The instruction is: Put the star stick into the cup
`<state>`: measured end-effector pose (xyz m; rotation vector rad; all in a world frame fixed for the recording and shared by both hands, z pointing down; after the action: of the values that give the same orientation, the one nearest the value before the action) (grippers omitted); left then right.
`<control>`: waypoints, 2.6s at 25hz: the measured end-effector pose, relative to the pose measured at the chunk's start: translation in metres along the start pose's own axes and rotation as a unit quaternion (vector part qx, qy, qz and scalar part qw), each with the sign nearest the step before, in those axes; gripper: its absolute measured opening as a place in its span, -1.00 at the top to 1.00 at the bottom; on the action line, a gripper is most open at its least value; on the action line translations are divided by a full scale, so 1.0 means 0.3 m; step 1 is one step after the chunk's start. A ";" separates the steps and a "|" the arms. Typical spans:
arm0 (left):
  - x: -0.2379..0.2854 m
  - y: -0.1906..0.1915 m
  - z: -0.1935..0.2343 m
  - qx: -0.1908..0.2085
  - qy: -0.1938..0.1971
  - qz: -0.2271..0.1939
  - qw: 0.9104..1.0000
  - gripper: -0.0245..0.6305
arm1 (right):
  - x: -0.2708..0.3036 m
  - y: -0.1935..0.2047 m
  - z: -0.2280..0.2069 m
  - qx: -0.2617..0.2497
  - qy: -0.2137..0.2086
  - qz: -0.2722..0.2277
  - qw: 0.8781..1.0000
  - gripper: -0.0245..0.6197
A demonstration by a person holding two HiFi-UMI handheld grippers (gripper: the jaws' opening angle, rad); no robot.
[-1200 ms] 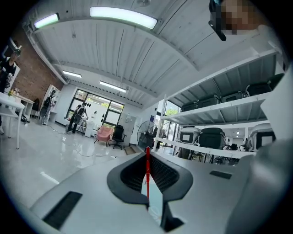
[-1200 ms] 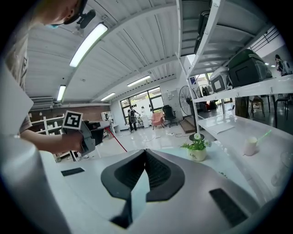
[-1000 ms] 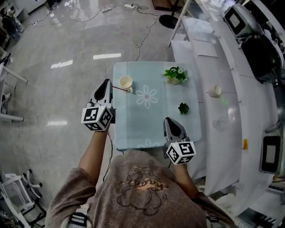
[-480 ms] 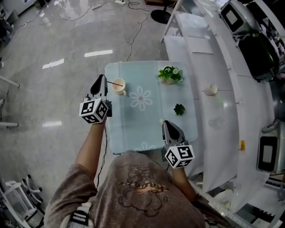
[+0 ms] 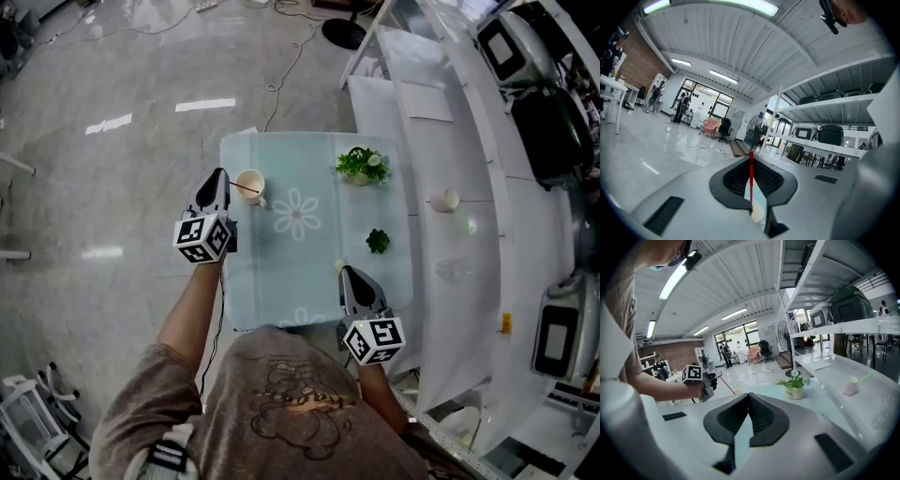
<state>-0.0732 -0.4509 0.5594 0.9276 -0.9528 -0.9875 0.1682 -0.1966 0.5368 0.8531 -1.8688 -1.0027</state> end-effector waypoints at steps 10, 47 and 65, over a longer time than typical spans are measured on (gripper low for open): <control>0.045 0.052 0.024 -0.024 0.007 0.014 1.000 0.82 | 0.039 0.005 0.003 -0.005 0.003 0.020 1.000 0.92; -0.051 0.056 0.192 -0.052 -0.058 0.022 0.997 0.05 | 0.111 0.030 0.091 -0.022 -0.044 0.046 0.998 0.92; -0.419 -0.151 -0.031 -0.034 -0.014 0.008 0.999 0.05 | 0.135 -0.117 0.095 -0.058 -0.117 -0.002 0.991 0.92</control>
<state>-0.1078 -0.3431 0.4881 0.8500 -0.9425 -1.0151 0.1318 -0.2373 0.5104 0.6948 -1.9806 -1.2466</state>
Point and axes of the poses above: the fingertips, and each gripper's own axes: x forward along the fingers, z to its left, y out of its underside, the point moved 1 cm from there along -x, backward along the fingers, and after that the axes turned 14 degrees about -y, right-handed, at the moved point
